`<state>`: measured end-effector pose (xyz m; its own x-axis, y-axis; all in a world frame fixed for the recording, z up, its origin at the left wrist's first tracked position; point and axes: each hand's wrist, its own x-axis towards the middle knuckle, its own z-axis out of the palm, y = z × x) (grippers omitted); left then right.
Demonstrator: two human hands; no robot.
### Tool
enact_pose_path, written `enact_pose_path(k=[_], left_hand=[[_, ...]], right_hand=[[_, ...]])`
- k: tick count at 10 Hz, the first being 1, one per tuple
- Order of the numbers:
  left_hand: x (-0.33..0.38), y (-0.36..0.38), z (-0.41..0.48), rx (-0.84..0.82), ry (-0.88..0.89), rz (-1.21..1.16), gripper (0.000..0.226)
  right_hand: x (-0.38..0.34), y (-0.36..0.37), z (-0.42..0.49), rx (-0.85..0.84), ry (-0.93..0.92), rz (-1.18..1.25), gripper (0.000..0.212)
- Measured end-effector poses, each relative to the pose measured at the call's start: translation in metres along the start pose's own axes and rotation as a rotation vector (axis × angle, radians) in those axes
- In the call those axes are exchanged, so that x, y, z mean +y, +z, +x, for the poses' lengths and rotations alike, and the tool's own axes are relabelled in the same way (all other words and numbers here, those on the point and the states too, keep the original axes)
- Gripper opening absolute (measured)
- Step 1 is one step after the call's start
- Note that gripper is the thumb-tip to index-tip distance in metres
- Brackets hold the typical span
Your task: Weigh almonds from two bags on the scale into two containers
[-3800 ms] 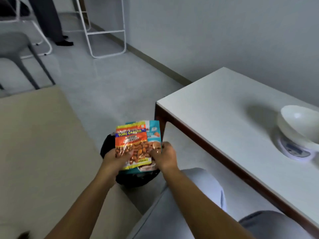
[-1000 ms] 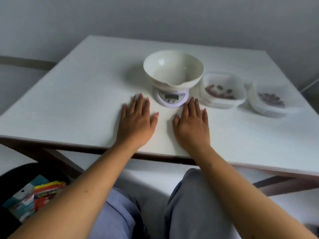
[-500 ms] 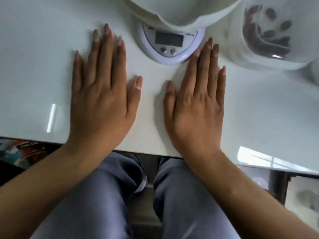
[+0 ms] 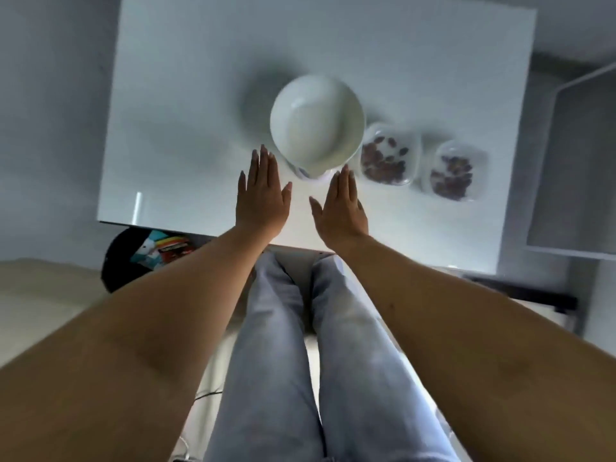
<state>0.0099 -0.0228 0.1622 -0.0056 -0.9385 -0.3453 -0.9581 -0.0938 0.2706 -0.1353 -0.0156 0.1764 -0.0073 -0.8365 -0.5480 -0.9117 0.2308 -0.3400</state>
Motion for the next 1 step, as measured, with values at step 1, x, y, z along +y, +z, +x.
enact_pose_path(k=[1], left_hand=[[0.0195,-0.0524,-0.0127,0.038,0.084,0.029,0.061]], right_hand=[[-0.0190,-0.0492,-0.0246,0.005,-0.017,-0.002,0.074]])
